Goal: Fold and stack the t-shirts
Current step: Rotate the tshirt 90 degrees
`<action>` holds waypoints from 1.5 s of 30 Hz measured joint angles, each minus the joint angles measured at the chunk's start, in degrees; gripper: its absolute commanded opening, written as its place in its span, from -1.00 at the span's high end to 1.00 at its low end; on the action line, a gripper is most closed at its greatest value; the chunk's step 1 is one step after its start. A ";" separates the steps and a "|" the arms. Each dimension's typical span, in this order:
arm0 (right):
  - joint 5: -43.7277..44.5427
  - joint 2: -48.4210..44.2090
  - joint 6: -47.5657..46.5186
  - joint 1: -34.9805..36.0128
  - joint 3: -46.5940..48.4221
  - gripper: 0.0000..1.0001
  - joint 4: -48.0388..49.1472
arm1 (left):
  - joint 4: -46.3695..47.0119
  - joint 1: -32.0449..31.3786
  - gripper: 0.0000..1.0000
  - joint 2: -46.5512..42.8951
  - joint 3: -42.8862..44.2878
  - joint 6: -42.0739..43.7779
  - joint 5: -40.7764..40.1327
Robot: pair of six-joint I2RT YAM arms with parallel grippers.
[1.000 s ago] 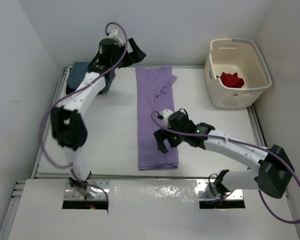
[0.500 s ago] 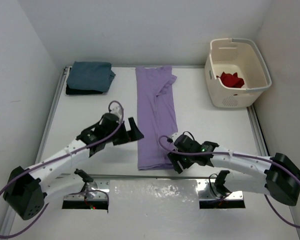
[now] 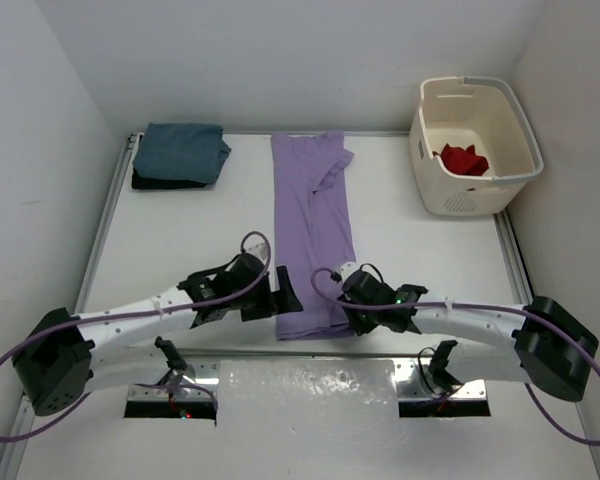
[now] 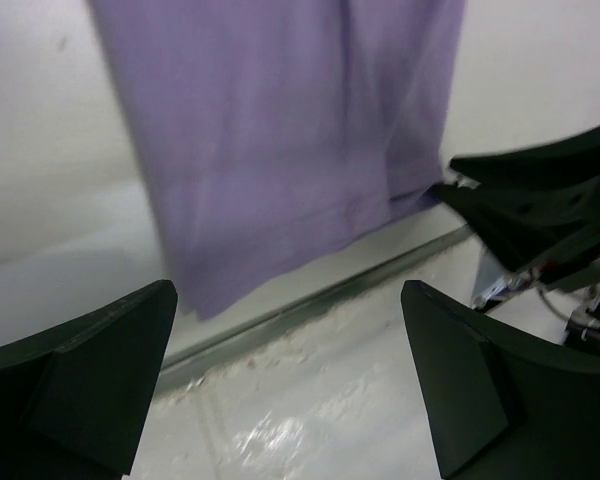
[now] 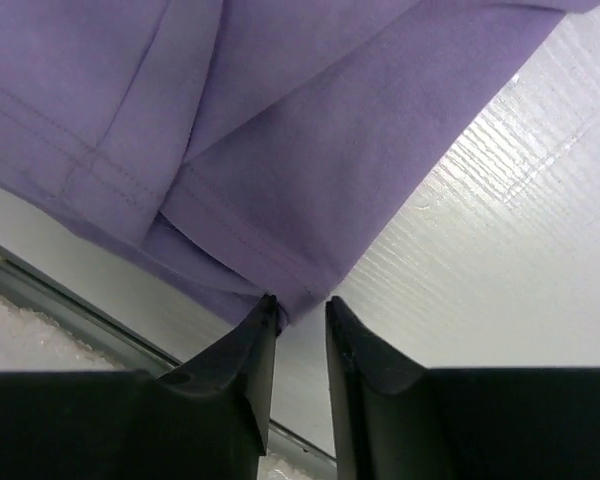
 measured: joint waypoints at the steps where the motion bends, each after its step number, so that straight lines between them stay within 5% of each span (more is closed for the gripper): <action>1: 0.00 -0.22 0.20 0.00 -0.48 0.76 0.79 | 0.68 -0.02 -0.89 1.31 1.22 0.24 -0.55; 2: 0.02 -0.57 0.42 0.00 -1.09 1.00 1.40 | 1.66 -0.04 -0.89 2.71 2.60 0.48 -1.25; 11: 0.04 -6.01 3.43 0.00 -6.91 1.00 4.83 | 8.20 -0.04 -0.89 19.67 17.66 5.33 -9.05; 20: 1.60 -19.47 7.74 0.00 -13.64 0.99 5.33 | 10.82 1.95 -0.79 39.06 29.57 9.46 -8.04; 23: 1.77 -22.62 8.50 0.00 -14.84 0.93 4.42 | 10.23 2.19 -0.77 42.80 30.32 9.73 -7.82; 31: 2.16 -24.41 7.65 0.00 -15.69 0.16 0.11 | 9.60 2.21 -0.76 42.97 31.87 9.99 -7.08; 45: -3.17 -16.48 -7.61 0.00 -5.55 0.05 -2.49 | 9.90 2.21 -0.75 42.97 30.95 10.03 -5.25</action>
